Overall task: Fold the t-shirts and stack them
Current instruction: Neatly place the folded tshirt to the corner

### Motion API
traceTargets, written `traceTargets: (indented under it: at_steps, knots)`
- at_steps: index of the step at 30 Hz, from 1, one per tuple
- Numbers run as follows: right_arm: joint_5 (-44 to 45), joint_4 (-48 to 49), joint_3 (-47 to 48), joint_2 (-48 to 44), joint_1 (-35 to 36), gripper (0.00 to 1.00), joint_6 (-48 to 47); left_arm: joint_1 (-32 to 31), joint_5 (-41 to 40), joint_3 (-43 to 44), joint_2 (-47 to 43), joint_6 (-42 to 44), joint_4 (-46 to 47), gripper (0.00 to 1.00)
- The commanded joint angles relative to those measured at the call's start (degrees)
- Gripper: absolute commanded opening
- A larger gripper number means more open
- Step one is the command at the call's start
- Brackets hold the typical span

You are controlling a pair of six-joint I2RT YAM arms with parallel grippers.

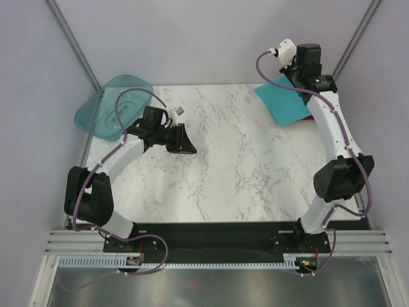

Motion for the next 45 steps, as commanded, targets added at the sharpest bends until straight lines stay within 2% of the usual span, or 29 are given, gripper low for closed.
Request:
traceTargets:
  at_steps: [1,7,15,26,36,45]
  knots:
    - [-1.25,-1.72,9.52,3.52,-1.62,0.0,0.72,-0.32,1.96,-0.14,-0.45,2.53,0.93,0.33]
    - [-4.76,-5.42,17.88,8.71,-3.64,0.0,4.41,-0.32,1.96,-0.22,-0.27,2.71,0.93,0.33]
    - [-8.19,-7.45,22.37,14.43,-8.29,0.0,9.6,-0.24,2.04,-0.05,-0.1,2.97,1.02,0.33]
    - [-13.2,-2.35,27.73,24.35,-14.72,0.0,13.47,-0.32,2.31,-0.05,0.25,3.06,0.93,0.33]
    - [-14.7,5.12,31.26,34.47,-16.48,0.0,11.19,-0.32,1.87,-0.22,1.13,3.5,1.02,0.33]
    - [-9.07,7.58,34.68,37.37,-16.74,0.0,3.72,-0.24,2.31,-0.05,2.1,3.5,1.02,0.33]
